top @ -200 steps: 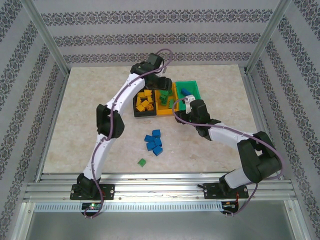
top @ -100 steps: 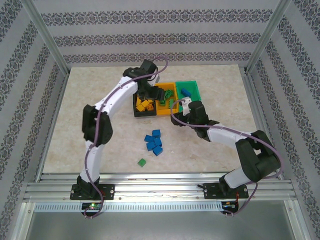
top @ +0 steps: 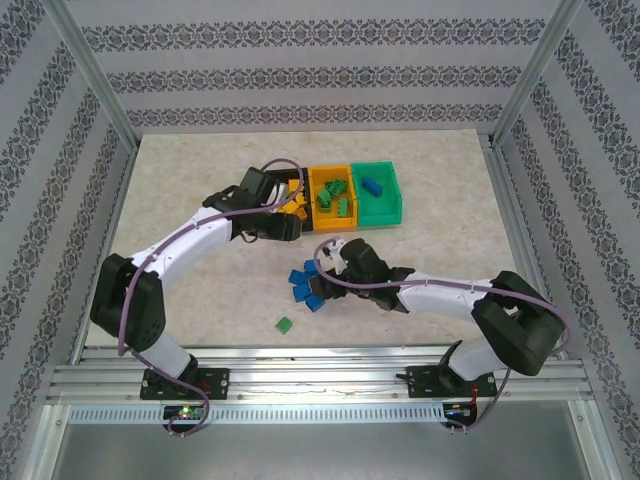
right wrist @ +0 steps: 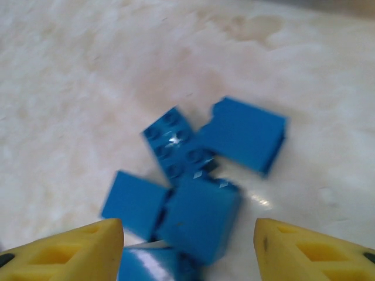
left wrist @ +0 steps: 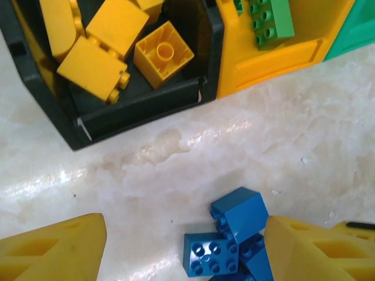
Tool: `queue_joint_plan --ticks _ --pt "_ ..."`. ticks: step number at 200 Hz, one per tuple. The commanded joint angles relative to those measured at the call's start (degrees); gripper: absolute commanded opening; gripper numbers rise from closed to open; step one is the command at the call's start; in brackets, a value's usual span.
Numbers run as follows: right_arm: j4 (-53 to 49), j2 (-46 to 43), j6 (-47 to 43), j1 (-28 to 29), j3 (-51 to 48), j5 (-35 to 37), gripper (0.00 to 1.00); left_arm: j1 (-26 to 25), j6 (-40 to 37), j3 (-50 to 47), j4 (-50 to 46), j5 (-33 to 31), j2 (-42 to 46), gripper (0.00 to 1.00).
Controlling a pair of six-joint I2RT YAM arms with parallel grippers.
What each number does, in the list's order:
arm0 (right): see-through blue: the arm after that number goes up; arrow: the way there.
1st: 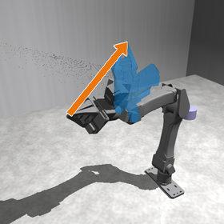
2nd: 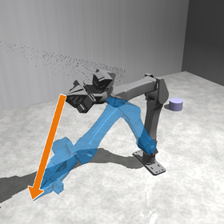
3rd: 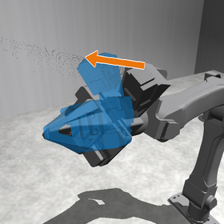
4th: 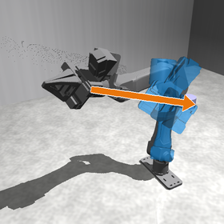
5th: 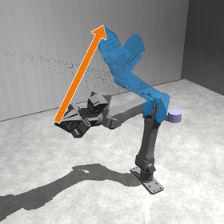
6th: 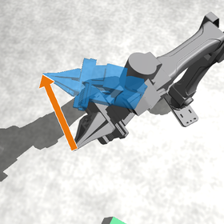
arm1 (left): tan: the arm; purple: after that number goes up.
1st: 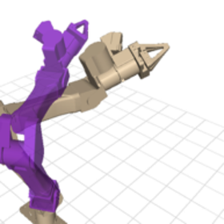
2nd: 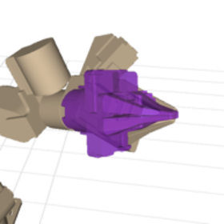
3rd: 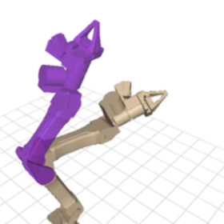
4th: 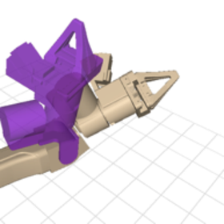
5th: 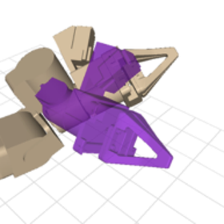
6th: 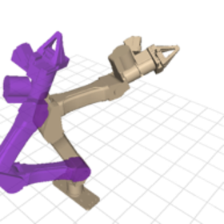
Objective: Sort the legos into containers by color
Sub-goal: Pick up the lego from the bottom-center of the table.
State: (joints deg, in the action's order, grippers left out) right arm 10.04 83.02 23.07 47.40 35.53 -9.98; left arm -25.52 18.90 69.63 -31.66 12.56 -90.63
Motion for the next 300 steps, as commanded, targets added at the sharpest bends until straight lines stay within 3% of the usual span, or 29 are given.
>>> queue_joint_plan --ticks 1,46,89,126,166,217,300 --pt "-4.3 -1.8 4.1 2.5 3.0 0.1 0.6 0.5 2.4 -3.7 6.2 -1.2 4.8 0.72" --pt "-21.4 0.2 -0.7 7.2 16.1 -1.9 0.61 0.6 4.4 -7.0 3.0 -1.4 10.7 0.72" --pt "-35.3 9.1 -1.4 13.5 28.3 -2.5 0.6 0.5 7.0 -8.4 1.5 0.0 14.9 0.71" --pt "-44.2 18.2 -1.8 21.1 39.2 4.9 0.61 0.5 7.2 -9.9 0.6 -0.4 16.9 0.71" --pt "-38.5 17.5 4.0 23.3 33.3 10.0 0.61 2.3 4.6 -13.7 -4.2 -8.0 22.0 0.76" --pt "-36.9 18.1 4.1 23.0 29.7 12.3 0.61 7.7 4.0 -19.5 -2.4 -4.1 26.3 0.79" --pt "-35.4 23.7 3.0 23.0 32.3 9.2 0.57 8.8 4.9 -21.3 0.0 -3.1 24.5 0.79"
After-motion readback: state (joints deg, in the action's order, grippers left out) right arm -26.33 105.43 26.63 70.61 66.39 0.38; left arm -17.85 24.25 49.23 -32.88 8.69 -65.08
